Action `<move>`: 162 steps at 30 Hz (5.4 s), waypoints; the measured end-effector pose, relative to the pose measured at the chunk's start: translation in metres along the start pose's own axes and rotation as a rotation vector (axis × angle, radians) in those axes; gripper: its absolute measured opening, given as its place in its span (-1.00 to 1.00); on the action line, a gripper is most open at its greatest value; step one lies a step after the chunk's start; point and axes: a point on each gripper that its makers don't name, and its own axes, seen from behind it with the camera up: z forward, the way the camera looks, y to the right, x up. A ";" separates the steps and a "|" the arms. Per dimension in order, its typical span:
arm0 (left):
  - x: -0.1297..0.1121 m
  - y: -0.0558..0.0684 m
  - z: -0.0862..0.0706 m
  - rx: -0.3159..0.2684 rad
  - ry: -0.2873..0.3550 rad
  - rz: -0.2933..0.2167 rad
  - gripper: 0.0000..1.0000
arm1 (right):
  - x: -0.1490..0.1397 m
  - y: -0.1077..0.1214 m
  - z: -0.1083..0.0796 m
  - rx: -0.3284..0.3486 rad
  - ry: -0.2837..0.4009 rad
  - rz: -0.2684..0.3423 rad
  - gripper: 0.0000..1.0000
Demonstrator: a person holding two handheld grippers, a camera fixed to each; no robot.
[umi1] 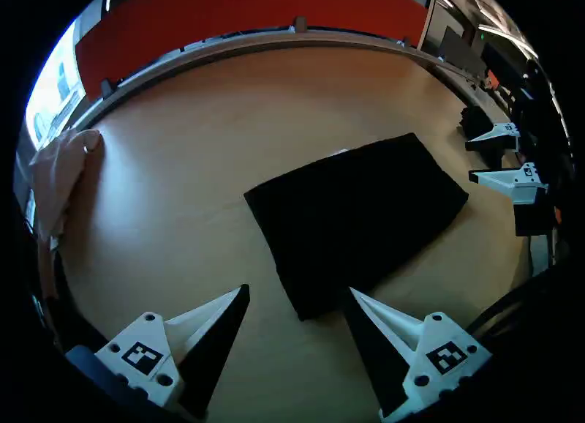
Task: Fold towel
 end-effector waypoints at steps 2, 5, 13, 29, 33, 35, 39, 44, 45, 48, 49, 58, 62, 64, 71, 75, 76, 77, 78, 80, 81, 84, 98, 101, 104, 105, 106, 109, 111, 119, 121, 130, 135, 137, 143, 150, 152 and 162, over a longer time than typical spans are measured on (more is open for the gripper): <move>-0.001 0.000 0.000 -0.001 0.001 -0.002 0.80 | 0.000 0.000 0.000 0.000 0.000 0.001 0.93; -0.001 -0.001 -0.001 0.004 0.006 -0.005 0.80 | 0.000 0.000 -0.001 0.004 0.001 0.003 0.93; -0.006 -0.001 -0.009 0.016 0.024 -0.034 0.80 | 0.001 -0.007 -0.003 0.039 0.004 -0.028 0.93; -0.018 -0.010 -0.029 0.072 0.085 -0.121 0.80 | 0.002 -0.012 -0.002 0.098 -0.009 -0.108 0.93; -0.021 -0.014 -0.036 0.090 0.108 -0.151 0.80 | 0.000 -0.014 -0.001 0.112 -0.017 -0.131 0.93; -0.023 -0.014 -0.038 0.095 0.115 -0.162 0.80 | 0.000 -0.014 0.000 0.117 -0.019 -0.140 0.93; -0.030 -0.016 -0.043 0.109 0.124 -0.180 0.80 | 0.001 -0.016 0.001 0.127 -0.022 -0.153 0.93; -0.037 -0.020 -0.049 0.129 0.134 -0.198 0.80 | 0.000 -0.016 0.002 0.137 -0.027 -0.165 0.93; -0.038 -0.021 -0.051 0.134 0.137 -0.203 0.80 | 0.000 -0.016 0.002 0.139 -0.029 -0.167 0.93; -0.041 -0.022 -0.055 0.143 0.147 -0.218 0.80 | -0.001 -0.015 0.002 0.141 -0.033 -0.173 0.93; -0.042 -0.021 -0.057 0.144 0.150 -0.222 0.80 | -0.001 -0.015 0.002 0.142 -0.035 -0.173 0.93; -0.049 -0.021 -0.065 0.163 0.173 -0.232 0.80 | -0.006 -0.016 0.002 0.150 -0.048 -0.185 0.93; -0.049 -0.022 -0.067 0.172 0.192 -0.234 0.80 | -0.010 -0.017 0.002 0.153 -0.055 -0.189 0.93; -0.048 -0.023 -0.069 0.178 0.209 -0.238 0.80 | -0.013 -0.018 0.002 0.155 -0.060 -0.190 0.93; -0.047 -0.025 -0.072 0.196 0.265 -0.263 0.80 | -0.023 -0.018 0.004 0.160 -0.078 -0.186 0.93; -0.051 -0.025 -0.072 0.203 0.270 -0.270 0.80 | -0.028 -0.017 0.005 0.162 -0.089 -0.187 0.91; -0.052 -0.026 -0.072 0.205 0.271 -0.269 0.80 | -0.029 -0.017 0.005 0.164 -0.092 -0.189 0.91; -0.052 -0.026 -0.072 0.206 0.272 -0.267 0.80 | -0.031 -0.017 0.006 0.165 -0.096 -0.191 0.90; -0.053 -0.026 -0.072 0.208 0.273 -0.265 0.80 | -0.032 -0.017 0.006 0.167 -0.099 -0.194 0.88; -0.054 -0.026 -0.072 0.211 0.275 -0.263 0.80 | -0.035 -0.018 0.006 0.173 -0.105 -0.201 0.83; -0.055 -0.026 -0.073 0.212 0.276 -0.261 0.80 | -0.036 -0.018 0.006 0.175 -0.109 -0.205 0.78; -0.056 -0.027 -0.073 0.215 0.277 -0.261 0.80 | -0.040 -0.018 0.007 0.180 -0.114 -0.215 0.61; -0.062 -0.025 -0.076 0.216 0.280 -0.258 0.79 | -0.046 -0.017 0.003 0.197 -0.140 -0.241 0.02; -0.062 -0.024 -0.077 0.215 0.282 -0.256 0.79 | -0.047 -0.018 0.002 0.204 -0.146 -0.246 -0.09; -0.062 -0.025 -0.078 0.217 0.283 -0.252 0.80 | -0.048 -0.018 0.002 0.209 -0.151 -0.253 -0.17; -0.062 -0.025 -0.078 0.218 0.283 -0.250 0.80 | -0.048 -0.019 0.002 0.210 -0.152 -0.255 -0.23; -0.063 -0.025 -0.079 0.219 0.283 -0.249 0.80 | -0.048 -0.019 0.002 0.211 -0.154 -0.257 -0.28; -0.063 -0.025 -0.079 0.220 0.283 -0.247 0.80 | -0.049 -0.020 0.003 0.214 -0.156 -0.261 -0.46; -0.063 -0.025 -0.079 0.220 0.283 -0.246 0.80 | -0.049 -0.020 0.004 0.215 -0.156 -0.262 -0.58; -0.062 -0.026 -0.080 0.223 0.288 -0.243 0.80 | -0.047 -0.020 0.004 0.212 -0.148 -0.250 -0.92; -0.062 -0.026 -0.080 0.223 0.288 -0.243 0.80 | -0.046 -0.020 0.003 0.209 -0.143 -0.248 -0.92; -0.062 -0.029 -0.082 0.227 0.287 -0.247 0.80 | -0.030 -0.018 -0.004 0.186 -0.102 -0.238 -0.92; -0.061 -0.030 -0.084 0.227 0.289 -0.242 0.80 | -0.018 -0.015 -0.012 0.174 -0.072 -0.225 -0.92; -0.060 -0.030 -0.084 0.228 0.290 -0.241 0.80 | -0.014 -0.013 -0.015 0.169 -0.062 -0.223 -0.92; -0.058 -0.031 -0.086 0.228 0.292 -0.241 0.80 | -0.006 -0.010 -0.025 0.158 -0.038 -0.214 -0.92; -0.058 -0.030 -0.088 0.223 0.291 -0.239 0.79 | 0.000 -0.008 -0.034 0.150 -0.019 -0.212 -0.92; -0.059 -0.029 -0.089 0.222 0.288 -0.237 0.79 | 0.003 -0.009 -0.035 0.151 -0.014 -0.213 -0.93; -0.060 -0.027 -0.093 0.219 0.289 -0.239 0.80 | 0.033 -0.020 -0.036 0.169 0.034 -0.238 -0.93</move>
